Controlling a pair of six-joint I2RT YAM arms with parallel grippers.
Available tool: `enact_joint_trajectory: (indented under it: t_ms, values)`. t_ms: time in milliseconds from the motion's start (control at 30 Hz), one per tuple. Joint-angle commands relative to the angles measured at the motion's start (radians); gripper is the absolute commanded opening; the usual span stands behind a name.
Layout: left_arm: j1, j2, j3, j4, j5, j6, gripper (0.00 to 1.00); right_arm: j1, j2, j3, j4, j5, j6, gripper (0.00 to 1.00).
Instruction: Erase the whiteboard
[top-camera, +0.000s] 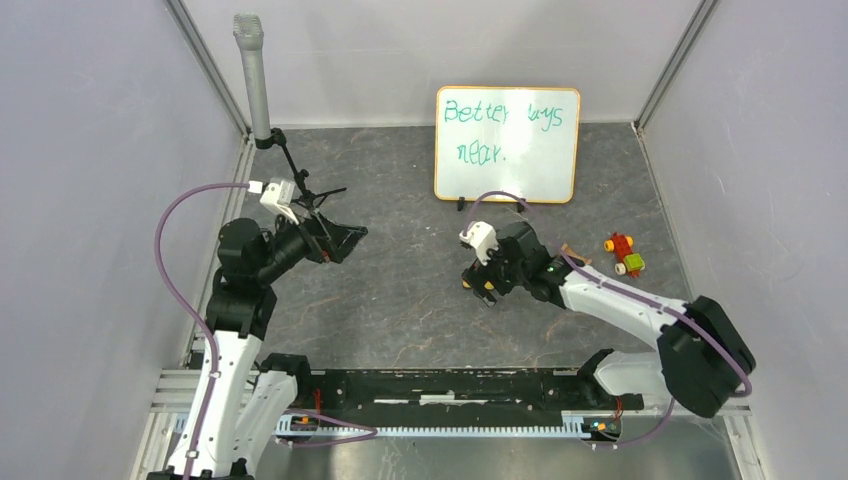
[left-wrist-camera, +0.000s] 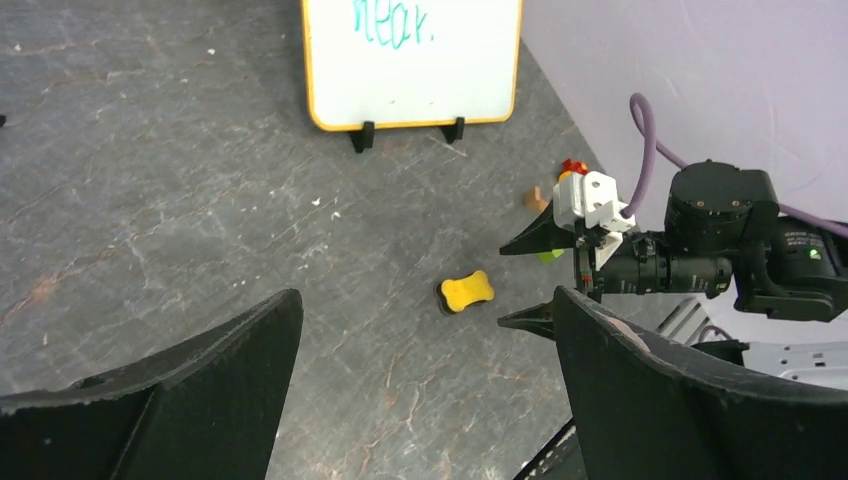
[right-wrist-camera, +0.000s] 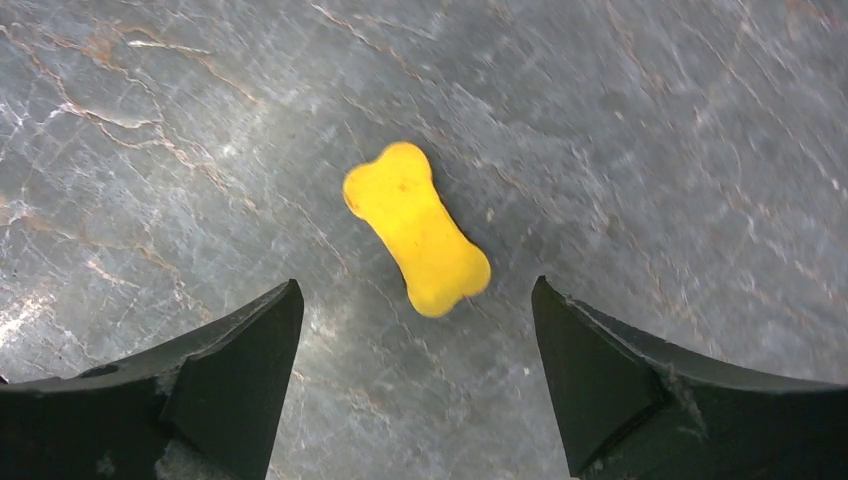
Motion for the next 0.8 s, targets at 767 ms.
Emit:
enact_joint_trajectory:
  t_ms: [767]
  values:
    - [-0.039, -0.028, -0.015, -0.026, -0.022, 0.085, 1.0, 0.024, 0.268, 0.116, 0.093, -0.095, -0.143, 0.6]
